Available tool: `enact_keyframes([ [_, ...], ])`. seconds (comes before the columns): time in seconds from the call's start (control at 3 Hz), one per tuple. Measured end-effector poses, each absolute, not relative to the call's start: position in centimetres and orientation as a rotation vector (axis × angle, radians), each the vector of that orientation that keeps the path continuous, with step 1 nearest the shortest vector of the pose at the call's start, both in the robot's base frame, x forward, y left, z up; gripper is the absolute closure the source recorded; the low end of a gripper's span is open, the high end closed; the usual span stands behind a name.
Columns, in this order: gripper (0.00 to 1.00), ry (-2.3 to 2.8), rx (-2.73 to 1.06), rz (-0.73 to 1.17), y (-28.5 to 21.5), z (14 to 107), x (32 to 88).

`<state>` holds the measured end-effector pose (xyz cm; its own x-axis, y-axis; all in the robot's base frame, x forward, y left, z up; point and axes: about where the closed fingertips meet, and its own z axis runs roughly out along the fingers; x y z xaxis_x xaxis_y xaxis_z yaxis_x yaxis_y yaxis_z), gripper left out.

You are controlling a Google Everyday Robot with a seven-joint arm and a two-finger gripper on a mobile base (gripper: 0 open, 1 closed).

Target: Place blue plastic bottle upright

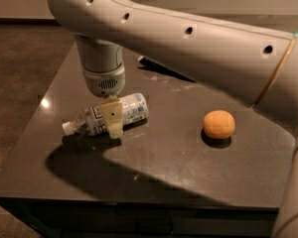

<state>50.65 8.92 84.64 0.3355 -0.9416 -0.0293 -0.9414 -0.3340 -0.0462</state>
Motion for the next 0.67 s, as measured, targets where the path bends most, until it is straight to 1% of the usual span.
enact_keyframes([
  [0.67, 0.70, 1.761, -2.510, 0.028, 9.85, 85.73, 50.49],
])
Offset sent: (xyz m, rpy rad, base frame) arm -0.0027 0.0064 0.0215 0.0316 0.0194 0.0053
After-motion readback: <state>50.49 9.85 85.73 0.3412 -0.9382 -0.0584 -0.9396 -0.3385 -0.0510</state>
